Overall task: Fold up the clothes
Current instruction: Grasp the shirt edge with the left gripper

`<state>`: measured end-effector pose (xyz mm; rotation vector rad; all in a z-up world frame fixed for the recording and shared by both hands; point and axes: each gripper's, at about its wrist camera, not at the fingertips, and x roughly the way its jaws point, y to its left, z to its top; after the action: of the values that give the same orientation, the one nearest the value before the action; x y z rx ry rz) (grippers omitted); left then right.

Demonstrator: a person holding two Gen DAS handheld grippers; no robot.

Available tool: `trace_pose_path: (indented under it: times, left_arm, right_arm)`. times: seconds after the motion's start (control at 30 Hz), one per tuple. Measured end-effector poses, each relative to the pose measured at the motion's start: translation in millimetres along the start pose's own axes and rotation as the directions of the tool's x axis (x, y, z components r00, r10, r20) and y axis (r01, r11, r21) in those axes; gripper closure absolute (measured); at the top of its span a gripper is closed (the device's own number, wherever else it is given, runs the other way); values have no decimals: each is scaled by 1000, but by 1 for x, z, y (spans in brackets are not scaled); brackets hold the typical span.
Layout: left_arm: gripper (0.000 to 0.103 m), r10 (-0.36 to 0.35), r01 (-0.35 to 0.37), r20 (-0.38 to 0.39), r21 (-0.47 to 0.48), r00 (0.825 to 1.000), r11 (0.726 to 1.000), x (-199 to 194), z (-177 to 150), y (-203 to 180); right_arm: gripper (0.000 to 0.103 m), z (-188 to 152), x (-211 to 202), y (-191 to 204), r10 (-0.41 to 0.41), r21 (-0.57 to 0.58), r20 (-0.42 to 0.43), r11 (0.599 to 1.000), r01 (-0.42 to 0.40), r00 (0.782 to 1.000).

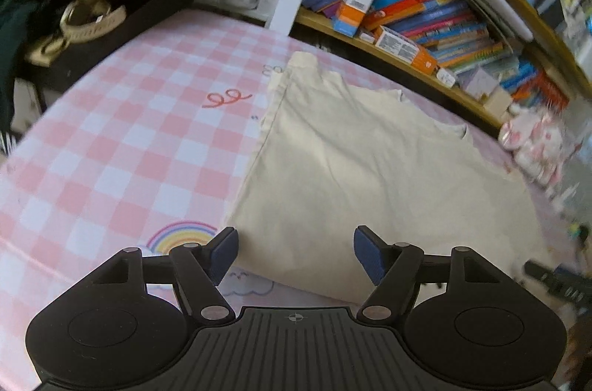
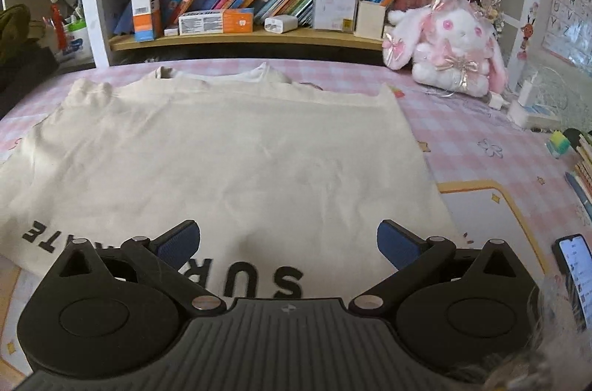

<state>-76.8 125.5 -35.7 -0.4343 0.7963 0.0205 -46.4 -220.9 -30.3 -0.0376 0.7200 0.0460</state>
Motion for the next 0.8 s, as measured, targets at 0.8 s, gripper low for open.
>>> trace_pose_path:
  times: [0.8]
  left_arm:
    - [48, -164, 132, -4, -577, 986, 806, 25, -6, 64]
  right_arm:
    - [4, -14, -17, 21, -21, 27, -69, 999, 22, 997]
